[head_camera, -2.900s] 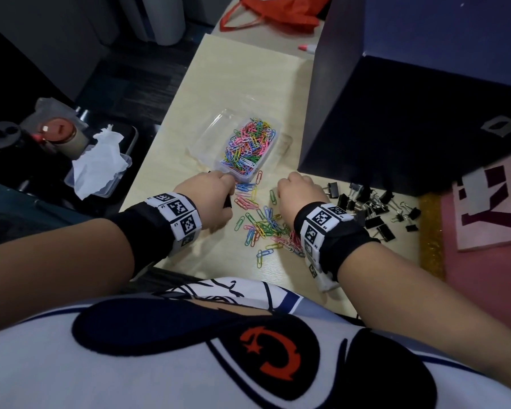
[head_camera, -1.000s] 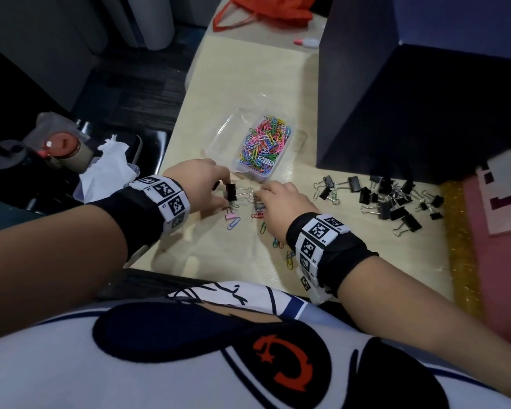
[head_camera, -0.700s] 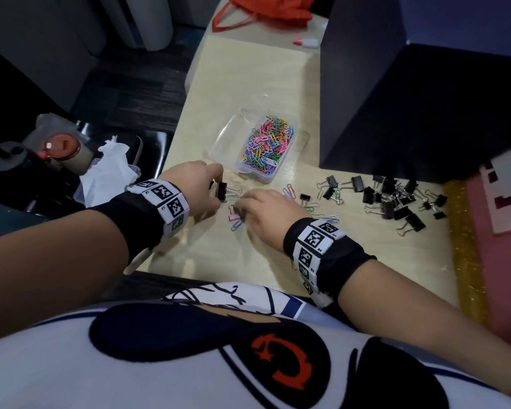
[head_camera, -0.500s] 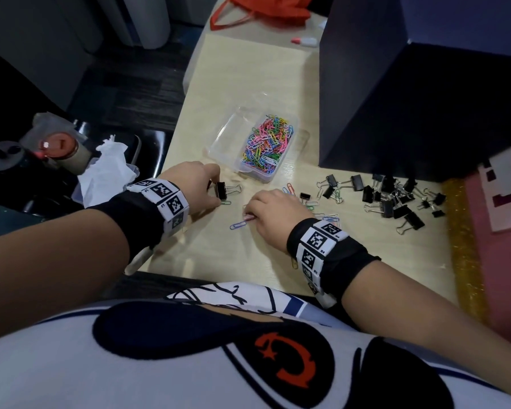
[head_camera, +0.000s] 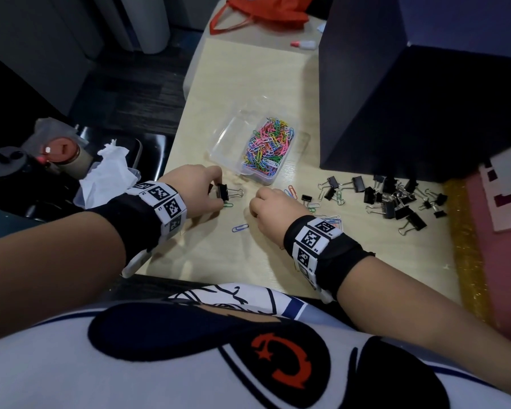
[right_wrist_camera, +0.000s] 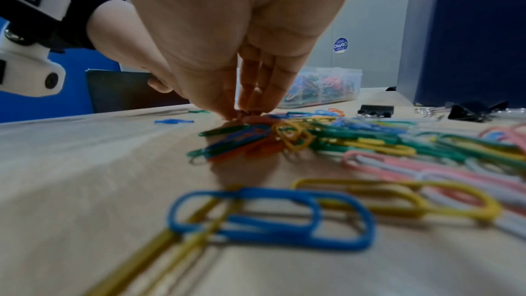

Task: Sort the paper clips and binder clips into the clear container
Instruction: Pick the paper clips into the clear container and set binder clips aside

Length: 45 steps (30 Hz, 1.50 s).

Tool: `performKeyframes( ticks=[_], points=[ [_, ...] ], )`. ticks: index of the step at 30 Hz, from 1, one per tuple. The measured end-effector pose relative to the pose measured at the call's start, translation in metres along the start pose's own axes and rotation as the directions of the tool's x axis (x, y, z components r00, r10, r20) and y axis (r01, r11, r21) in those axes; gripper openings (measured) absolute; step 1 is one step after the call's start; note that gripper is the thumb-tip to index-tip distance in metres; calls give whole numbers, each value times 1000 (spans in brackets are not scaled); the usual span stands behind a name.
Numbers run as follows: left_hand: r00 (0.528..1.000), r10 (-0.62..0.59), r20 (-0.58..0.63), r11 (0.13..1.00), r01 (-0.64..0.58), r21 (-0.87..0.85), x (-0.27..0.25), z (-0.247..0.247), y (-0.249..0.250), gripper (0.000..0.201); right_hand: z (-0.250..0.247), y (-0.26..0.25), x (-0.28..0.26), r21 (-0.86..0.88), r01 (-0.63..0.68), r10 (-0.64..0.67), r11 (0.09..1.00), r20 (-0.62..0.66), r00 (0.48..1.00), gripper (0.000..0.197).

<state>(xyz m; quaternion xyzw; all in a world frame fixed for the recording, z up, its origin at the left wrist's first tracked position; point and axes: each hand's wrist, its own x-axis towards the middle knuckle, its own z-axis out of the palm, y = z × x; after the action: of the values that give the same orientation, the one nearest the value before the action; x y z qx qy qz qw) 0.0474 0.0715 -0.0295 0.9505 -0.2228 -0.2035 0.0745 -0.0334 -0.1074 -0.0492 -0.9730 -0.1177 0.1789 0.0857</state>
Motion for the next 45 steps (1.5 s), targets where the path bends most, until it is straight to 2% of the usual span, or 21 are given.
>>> performKeyframes(
  ticks=[4,12,15,19,22,28,31,34,38,40,41,42,43,44,45],
  points=[
    [999,38,-15,999,-38,-13,0,3,5,38,-4,1,-4,59,-11,15,998,-66,998,24],
    [996,70,-48,997,-71,-23,2,2,19,34,-8,6,-11,-44,-3,4,999,26,1000,38],
    [995,76,-60,997,-78,-29,2,1,22,36,-8,6,-12,-63,-3,3,998,3,1000,34],
    [994,74,-84,996,-77,-39,1,1,22,37,-5,8,-16,11,-18,19,1000,-72,997,26],
    [992,86,-93,995,-90,-48,1,2,27,37,-9,16,-26,122,-95,111,988,-140,984,18],
    [975,220,-34,972,-222,-79,4,7,64,38,-16,53,-57,330,-291,368,898,-198,909,5],
    [960,280,8,955,-278,-104,8,10,100,36,-18,81,-74,364,-398,493,842,-222,841,7],
    [968,247,41,963,-241,-118,18,8,138,34,-20,108,-91,439,-490,615,753,-203,762,17],
    [982,147,118,975,-124,-185,34,1,183,28,-30,140,-115,449,-595,718,667,-174,674,38],
    [987,101,125,922,-46,-384,42,0,201,23,-34,153,-122,457,-616,744,641,-173,646,45],
    [983,95,156,830,9,-557,45,0,209,25,-35,158,-124,473,-619,754,627,-169,634,50],
    [975,109,196,697,66,-714,47,-1,216,33,-34,163,-125,489,-624,766,609,-159,623,55],
    [967,133,218,585,101,-805,51,-1,221,44,-33,166,-125,499,-633,777,592,-144,613,59],
    [963,155,219,543,102,-833,54,-2,223,55,-31,169,-125,495,-646,784,582,-129,607,61],
    [961,177,214,564,79,-822,57,-2,224,63,-28,171,-125,477,-658,785,583,-124,607,61]
  ],
)
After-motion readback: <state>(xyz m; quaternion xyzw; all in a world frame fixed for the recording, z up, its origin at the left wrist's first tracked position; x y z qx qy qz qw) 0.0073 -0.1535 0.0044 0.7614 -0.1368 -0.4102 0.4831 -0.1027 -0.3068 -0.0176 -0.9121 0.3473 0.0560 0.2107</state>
